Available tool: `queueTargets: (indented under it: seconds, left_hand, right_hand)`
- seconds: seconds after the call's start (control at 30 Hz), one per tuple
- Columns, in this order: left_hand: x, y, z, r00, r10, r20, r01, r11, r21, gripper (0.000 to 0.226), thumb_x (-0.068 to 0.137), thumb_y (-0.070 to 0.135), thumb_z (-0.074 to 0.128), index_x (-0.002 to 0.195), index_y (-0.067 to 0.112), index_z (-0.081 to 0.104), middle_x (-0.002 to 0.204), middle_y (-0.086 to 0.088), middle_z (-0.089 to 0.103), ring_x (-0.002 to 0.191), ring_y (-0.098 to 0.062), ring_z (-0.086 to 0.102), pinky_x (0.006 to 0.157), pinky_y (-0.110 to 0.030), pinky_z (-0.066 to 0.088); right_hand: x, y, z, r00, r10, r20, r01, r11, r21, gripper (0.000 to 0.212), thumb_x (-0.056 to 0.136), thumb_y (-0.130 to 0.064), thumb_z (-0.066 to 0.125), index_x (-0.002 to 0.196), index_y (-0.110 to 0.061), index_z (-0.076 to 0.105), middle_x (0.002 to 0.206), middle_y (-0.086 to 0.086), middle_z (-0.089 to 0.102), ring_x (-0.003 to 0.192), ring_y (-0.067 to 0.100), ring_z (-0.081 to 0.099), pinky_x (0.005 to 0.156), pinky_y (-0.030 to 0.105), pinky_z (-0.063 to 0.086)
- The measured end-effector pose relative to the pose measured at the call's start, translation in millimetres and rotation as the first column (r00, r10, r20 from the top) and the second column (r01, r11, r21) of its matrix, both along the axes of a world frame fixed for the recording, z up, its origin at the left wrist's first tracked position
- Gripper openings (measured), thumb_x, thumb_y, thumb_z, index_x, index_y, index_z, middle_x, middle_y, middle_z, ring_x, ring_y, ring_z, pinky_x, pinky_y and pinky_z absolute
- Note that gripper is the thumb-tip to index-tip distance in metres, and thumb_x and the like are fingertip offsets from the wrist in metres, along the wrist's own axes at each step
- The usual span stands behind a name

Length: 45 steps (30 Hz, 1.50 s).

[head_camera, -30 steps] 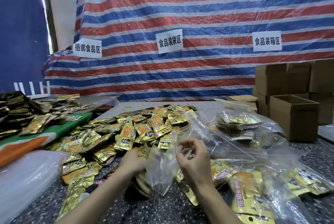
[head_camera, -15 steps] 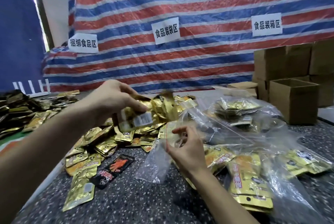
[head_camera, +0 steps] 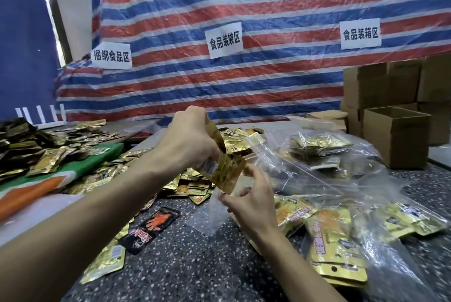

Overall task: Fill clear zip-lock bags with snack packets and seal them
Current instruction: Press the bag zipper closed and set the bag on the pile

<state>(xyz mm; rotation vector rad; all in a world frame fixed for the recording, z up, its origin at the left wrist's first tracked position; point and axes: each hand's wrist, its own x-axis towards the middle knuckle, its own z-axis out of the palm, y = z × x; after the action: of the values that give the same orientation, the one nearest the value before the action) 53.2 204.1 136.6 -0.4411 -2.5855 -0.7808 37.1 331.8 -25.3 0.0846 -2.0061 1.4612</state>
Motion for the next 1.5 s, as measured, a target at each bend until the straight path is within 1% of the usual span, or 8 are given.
queueTargets:
  seconds: [0.27, 0.4, 0.53, 0.8, 0.97, 1.1, 1.4, 1.5]
  left_hand:
    - [-7, 22, -20, 0.985, -0.035, -0.172, 0.012, 0.991, -0.135, 0.025, 0.074, 0.001, 0.062, 0.082, 0.017, 0.044, 0.082, -0.008, 0.054, 0.076, -0.029, 0.054, 0.062, -0.045, 0.053]
    - [-17, 27, -31, 0.975, -0.086, -0.206, 0.051, 0.984, -0.17, 0.025, 0.074, 0.0, 0.059, 0.08, 0.017, 0.042, 0.075, -0.007, 0.053, 0.068, -0.025, 0.051, 0.049, -0.036, 0.038]
    - [-28, 28, -35, 0.99, -0.087, -0.11, 0.077, 0.992, -0.097, 0.029, 0.071, 0.008, 0.072, 0.093, 0.015, 0.056, 0.087, -0.005, 0.063, 0.083, -0.028, 0.061, 0.07, -0.044, 0.057]
    - [-54, 9, -44, 0.993, -0.108, 0.043, 0.113, 0.982, -0.15, 0.029, 0.072, 0.032, 0.085, 0.091, 0.022, 0.065, 0.1, -0.004, 0.055, 0.103, -0.022, 0.049, 0.086, -0.041, 0.051]
    - [-52, -16, -31, 0.855, -0.14, 0.499, 0.155, 0.988, 0.012, 0.049, 0.075, -0.009, 0.075, 0.115, 0.017, 0.06, 0.097, -0.009, 0.062, 0.079, -0.023, 0.066, 0.05, -0.025, 0.053]
    - [-56, -29, -18, 0.87, -0.2, 0.45, 0.126, 0.974, 0.19, 0.042, 0.075, -0.016, 0.071, 0.109, 0.009, 0.066, 0.099, -0.014, 0.062, 0.074, -0.023, 0.07, 0.054, -0.024, 0.058]
    - [-58, -42, -5, 0.704, -0.386, 0.596, -0.012, 0.833, 0.553, 0.022, 0.068, -0.011, 0.076, 0.087, -0.002, 0.07, 0.083, -0.016, 0.075, 0.065, -0.023, 0.073, 0.049, -0.024, 0.058]
    - [-61, -48, -4, 0.781, -0.37, 0.503, -0.062, 0.756, 0.652, 0.016, 0.069, -0.012, 0.073, 0.08, -0.001, 0.067, 0.071, -0.014, 0.073, 0.059, -0.021, 0.072, 0.045, -0.023, 0.055]
  right_hand:
    - [2, 4, 2, 0.999, 0.038, 0.011, -0.036, 0.988, -0.151, 0.1, 0.062, -0.028, 0.093, 0.143, -0.025, 0.035, 0.118, -0.004, 0.052, 0.096, 0.014, 0.065, 0.086, 0.038, 0.058]
    - [6, 1, 4, 0.985, 0.136, -0.107, -0.16, 0.95, -0.269, 0.077, 0.063, -0.031, 0.092, 0.126, -0.025, 0.048, 0.1, -0.01, 0.063, 0.088, -0.002, 0.067, 0.069, 0.016, 0.055]
    - [7, 0, 5, 0.935, 0.276, -0.221, -0.342, 0.863, -0.371, 0.046, 0.07, -0.017, 0.075, 0.112, -0.022, 0.056, 0.096, -0.004, 0.071, 0.09, 0.015, 0.07, 0.078, 0.033, 0.059]
    - [15, 5, 13, 0.854, 0.409, -0.32, -0.519, 0.698, -0.493, 0.051, 0.081, 0.022, 0.051, 0.122, -0.007, 0.06, 0.113, 0.023, 0.065, 0.104, 0.032, 0.068, 0.085, 0.035, 0.059]
    - [16, 4, 19, 0.884, 0.349, -0.313, -0.465, 0.727, -0.505, 0.038, 0.09, 0.016, 0.055, 0.111, -0.013, 0.067, 0.109, 0.019, 0.066, 0.09, 0.027, 0.071, 0.077, 0.032, 0.06]
    - [15, 4, 20, 0.912, 0.245, -0.329, -0.377, 0.818, -0.435, 0.029, 0.093, 0.01, 0.057, 0.107, -0.013, 0.068, 0.095, -0.002, 0.071, 0.077, 0.023, 0.074, 0.066, 0.026, 0.059]
    - [14, 0, 13, 0.927, 0.194, -0.32, -0.263, 0.946, -0.188, 0.025, 0.094, -0.007, 0.067, 0.101, -0.031, 0.07, 0.089, 0.0, 0.072, 0.075, 0.02, 0.073, 0.062, 0.023, 0.055]
    - [11, 0, 10, 0.934, 0.161, -0.318, -0.237, 0.947, -0.217, 0.022, 0.094, -0.011, 0.067, 0.1, -0.031, 0.07, 0.088, 0.002, 0.073, 0.08, 0.019, 0.073, 0.065, 0.024, 0.056]
